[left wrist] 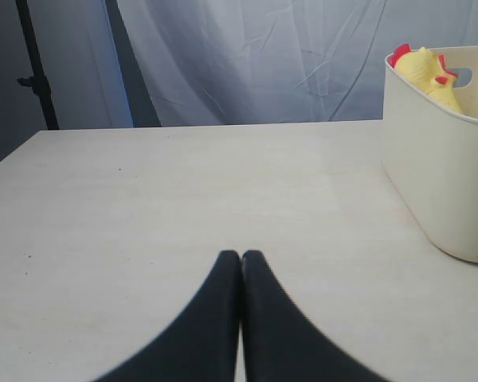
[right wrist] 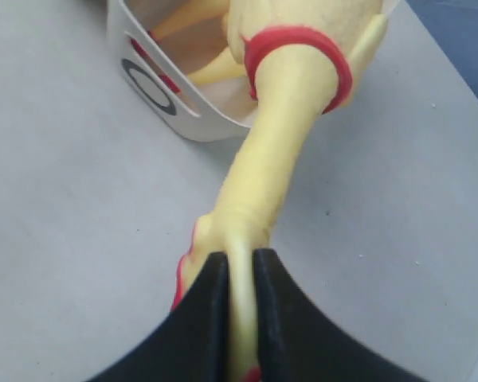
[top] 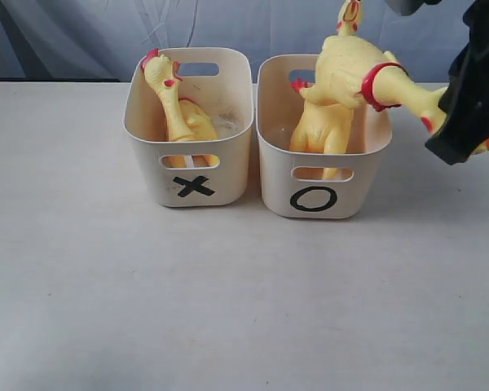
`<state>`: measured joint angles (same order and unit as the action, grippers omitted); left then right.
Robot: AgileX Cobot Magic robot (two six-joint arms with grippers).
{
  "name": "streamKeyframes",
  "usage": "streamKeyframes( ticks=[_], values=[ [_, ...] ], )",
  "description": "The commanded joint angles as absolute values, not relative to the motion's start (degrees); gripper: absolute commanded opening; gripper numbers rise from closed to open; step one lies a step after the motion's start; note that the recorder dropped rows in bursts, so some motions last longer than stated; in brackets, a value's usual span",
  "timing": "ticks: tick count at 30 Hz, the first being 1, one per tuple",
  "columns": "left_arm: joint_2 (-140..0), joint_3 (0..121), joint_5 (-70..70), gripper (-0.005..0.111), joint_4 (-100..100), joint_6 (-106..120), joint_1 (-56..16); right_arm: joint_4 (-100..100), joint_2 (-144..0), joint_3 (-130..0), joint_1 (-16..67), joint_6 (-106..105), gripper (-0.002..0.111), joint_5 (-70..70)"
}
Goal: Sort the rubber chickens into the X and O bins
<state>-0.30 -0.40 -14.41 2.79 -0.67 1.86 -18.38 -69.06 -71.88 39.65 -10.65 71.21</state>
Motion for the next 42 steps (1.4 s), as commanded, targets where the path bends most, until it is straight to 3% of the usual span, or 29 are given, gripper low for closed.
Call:
streamKeyframes(
  ticks=[1,7,9,13,14,15,23,31,33,37,42],
  values=[
    [0.0,0.0,-13.7,0.0,2.4,-1.0,1.7,-19.5,-70.8,-71.7,39.5,-11.9,-0.001,70.0],
    [0.0,0.0,-13.7,0.0,2.4,-1.0,1.7,-19.4,-76.1,-71.7,39.5,-11.9,0.002,70.0],
    [0.0,0.0,-13.7,0.0,2.4,-1.0,1.7,-18.7,-78.4,-71.7,39.5,-11.9,0.018,70.0],
    [0.0,0.0,-13.7,0.0,2.4,-1.0,1.7,-16.2,-81.2,-71.7,39.5,-11.9,0.066,70.0],
    [0.0,0.0,-13.7,0.0,2.4,-1.0,1.7,-16.3,-81.5,-71.7,39.5,-11.4,0.073,70.0],
    [0.0,0.0,-13.7,0.0,2.4,-1.0,1.7,-17.0,-81.6,-71.7,39.5,-10.4,0.073,70.0],
    [0.0,0.0,-13.7,0.0,2.4,-1.0,1.7,-24.5,-73.7,-71.7,39.5,-7.7,0.042,70.0],
    [0.0,0.0,-13.7,0.0,2.4,-1.0,1.7,-23.4,-56.8,-71.7,39.5,-3.0,0.041,70.0],
    [0.0,0.0,-13.7,0.0,2.4,-1.0,1.7,-22.6,-53.4,-71.7,39.5,-4.4,0.037,70.0],
    [0.0,0.0,-13.7,0.0,2.4,-1.0,1.7,-8.3,-45.0,-71.1,39.5,-12.4,0.0,70.0],
    [0.0,0.0,-13.7,0.0,2.4,-1.0,1.7,10.9,-34.3,-66.7,39.5,-15.4,0.0,70.0]
  ],
)
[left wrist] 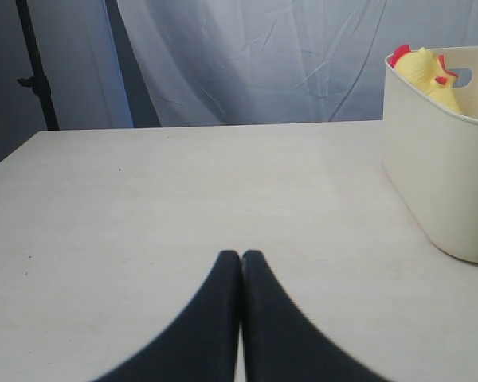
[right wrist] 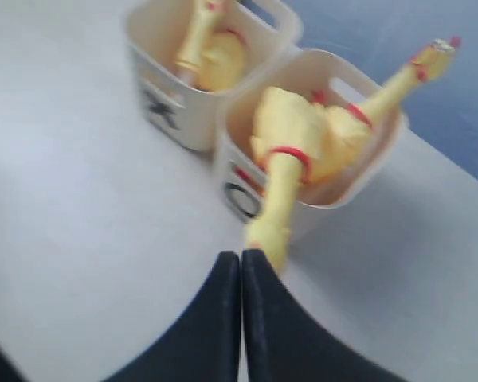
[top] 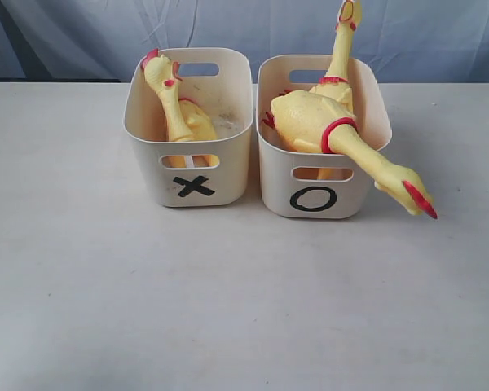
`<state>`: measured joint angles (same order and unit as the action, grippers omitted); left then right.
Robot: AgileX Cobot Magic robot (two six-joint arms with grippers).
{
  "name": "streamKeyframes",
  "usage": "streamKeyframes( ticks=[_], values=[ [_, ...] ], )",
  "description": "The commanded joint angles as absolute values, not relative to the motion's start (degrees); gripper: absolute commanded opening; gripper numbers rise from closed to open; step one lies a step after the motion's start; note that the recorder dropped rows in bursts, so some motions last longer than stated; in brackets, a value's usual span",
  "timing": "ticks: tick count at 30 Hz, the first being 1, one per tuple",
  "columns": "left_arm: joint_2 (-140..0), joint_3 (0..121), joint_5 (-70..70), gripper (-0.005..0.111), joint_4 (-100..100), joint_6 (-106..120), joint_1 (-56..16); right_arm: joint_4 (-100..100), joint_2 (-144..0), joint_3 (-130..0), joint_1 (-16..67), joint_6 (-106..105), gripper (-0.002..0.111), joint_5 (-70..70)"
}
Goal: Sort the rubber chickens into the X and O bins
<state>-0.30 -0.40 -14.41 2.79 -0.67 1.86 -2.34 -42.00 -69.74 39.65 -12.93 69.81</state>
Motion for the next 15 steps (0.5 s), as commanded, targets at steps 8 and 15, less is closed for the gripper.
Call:
streamKeyframes(
  ticks=[8,15],
  values=[
    [0.0,0.0,-13.7,0.0,2.4,-1.0,1.7,4.2,-24.0,-63.6,39.5,-17.8,0.0,70.0],
    [0.0,0.0,-13.7,0.0,2.4,-1.0,1.7,-2.7,-19.5,-63.6,39.5,-17.8,0.0,70.0]
  ],
)
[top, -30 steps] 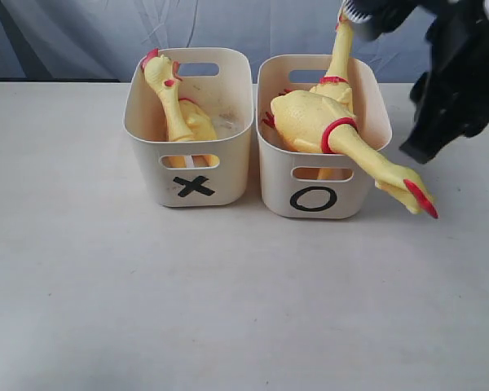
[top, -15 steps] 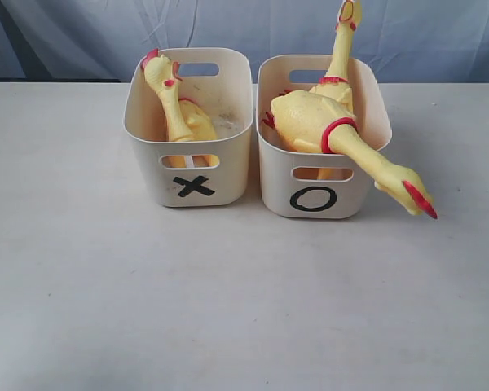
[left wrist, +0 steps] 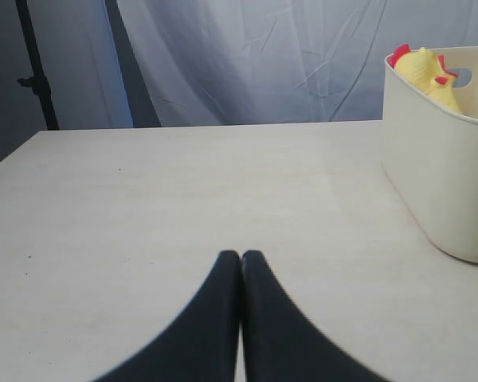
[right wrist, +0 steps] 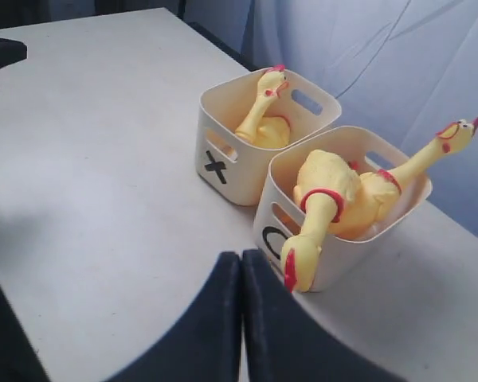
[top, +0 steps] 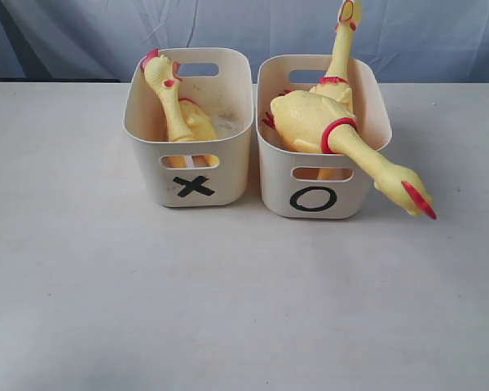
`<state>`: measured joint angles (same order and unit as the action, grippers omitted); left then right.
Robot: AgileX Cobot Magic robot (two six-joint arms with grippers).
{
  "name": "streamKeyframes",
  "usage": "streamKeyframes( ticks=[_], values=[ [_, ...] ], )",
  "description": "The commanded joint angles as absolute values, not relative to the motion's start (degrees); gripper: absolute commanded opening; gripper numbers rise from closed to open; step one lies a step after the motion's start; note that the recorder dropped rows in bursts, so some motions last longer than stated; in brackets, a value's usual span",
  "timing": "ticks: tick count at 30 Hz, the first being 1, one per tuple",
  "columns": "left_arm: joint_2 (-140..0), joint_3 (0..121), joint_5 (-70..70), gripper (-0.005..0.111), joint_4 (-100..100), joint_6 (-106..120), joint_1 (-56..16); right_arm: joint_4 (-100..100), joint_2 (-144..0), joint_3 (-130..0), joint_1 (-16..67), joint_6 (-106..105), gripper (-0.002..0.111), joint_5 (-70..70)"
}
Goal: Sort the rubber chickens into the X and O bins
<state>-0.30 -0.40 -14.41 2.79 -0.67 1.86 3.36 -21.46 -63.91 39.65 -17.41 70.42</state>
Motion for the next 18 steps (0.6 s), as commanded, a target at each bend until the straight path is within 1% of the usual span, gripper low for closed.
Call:
streamKeyframes(
  ticks=[1,4,6,11,18],
  values=[
    [0.0,0.0,-13.7,0.0,2.4,-1.0,1.7,-5.3,-19.2,-63.6,39.5,-17.8,0.0,70.0],
    [0.0,0.0,-13.7,0.0,2.4,-1.0,1.7,-13.7,-18.7,-63.6,39.5,-18.3,0.0,70.0],
    [0.0,0.0,-13.7,0.0,2.4,-1.0,1.7,-16.4,-17.6,-63.2,38.0,-19.3,0.0,70.0],
    [0.0,0.0,-13.7,0.0,2.4,-1.0,1.7,-16.2,-12.7,-59.0,27.8,-19.7,0.0,69.7],
    [0.0,0.0,-13.7,0.0,2.4,-1.0,1.7,-11.4,-5.5,-46.7,17.1,-16.5,0.0,51.7]
  ],
)
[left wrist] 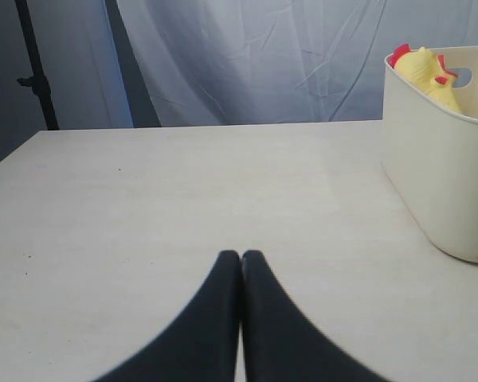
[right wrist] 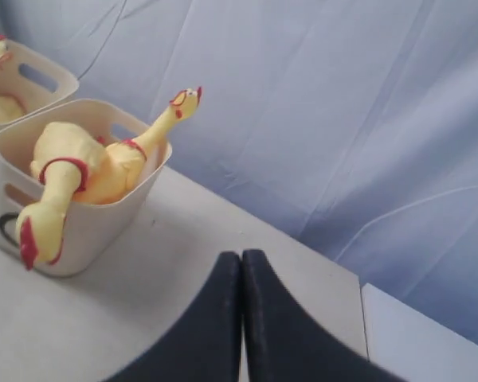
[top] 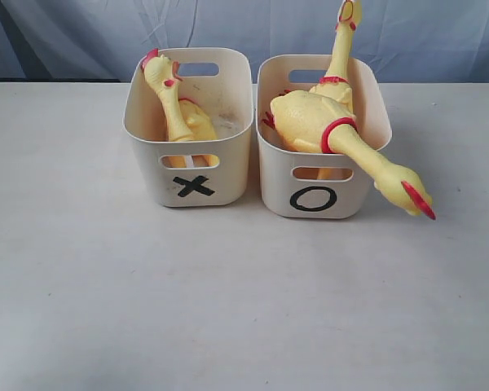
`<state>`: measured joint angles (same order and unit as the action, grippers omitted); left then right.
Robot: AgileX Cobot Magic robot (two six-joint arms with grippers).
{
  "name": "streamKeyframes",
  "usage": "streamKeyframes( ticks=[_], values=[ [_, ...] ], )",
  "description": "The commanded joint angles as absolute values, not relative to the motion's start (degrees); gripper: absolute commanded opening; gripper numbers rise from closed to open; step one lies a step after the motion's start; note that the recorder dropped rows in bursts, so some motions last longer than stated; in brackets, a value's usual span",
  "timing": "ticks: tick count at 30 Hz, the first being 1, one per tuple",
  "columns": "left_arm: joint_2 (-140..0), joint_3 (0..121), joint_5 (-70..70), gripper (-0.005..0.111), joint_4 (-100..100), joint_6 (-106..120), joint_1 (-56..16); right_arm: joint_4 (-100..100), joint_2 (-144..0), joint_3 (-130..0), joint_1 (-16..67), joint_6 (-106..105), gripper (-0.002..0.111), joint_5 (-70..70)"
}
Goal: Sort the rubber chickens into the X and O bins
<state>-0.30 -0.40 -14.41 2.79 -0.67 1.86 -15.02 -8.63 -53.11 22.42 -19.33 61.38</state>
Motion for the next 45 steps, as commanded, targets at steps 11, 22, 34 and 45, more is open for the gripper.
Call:
streamKeyframes(
  ticks=[11,22,34,45],
  values=[
    [0.0,0.0,-13.7,0.0,2.4,-1.0,1.7,12.2,-3.0,-22.4,-2.7,-15.3,0.0,21.4],
    [0.0,0.0,-13.7,0.0,2.4,-1.0,1.7,11.4,-3.0,-3.8,-3.3,-13.6,0.0,11.6],
    [0.0,0.0,-13.7,0.0,2.4,-1.0,1.7,-3.2,0.0,0.0,-1.5,1.1,0.0,17.5],
    [0.0,0.0,-13.7,0.0,2.4,-1.0,1.7,-3.2,0.0,0.0,0.4,1.2,0.0,18.4]
  ],
)
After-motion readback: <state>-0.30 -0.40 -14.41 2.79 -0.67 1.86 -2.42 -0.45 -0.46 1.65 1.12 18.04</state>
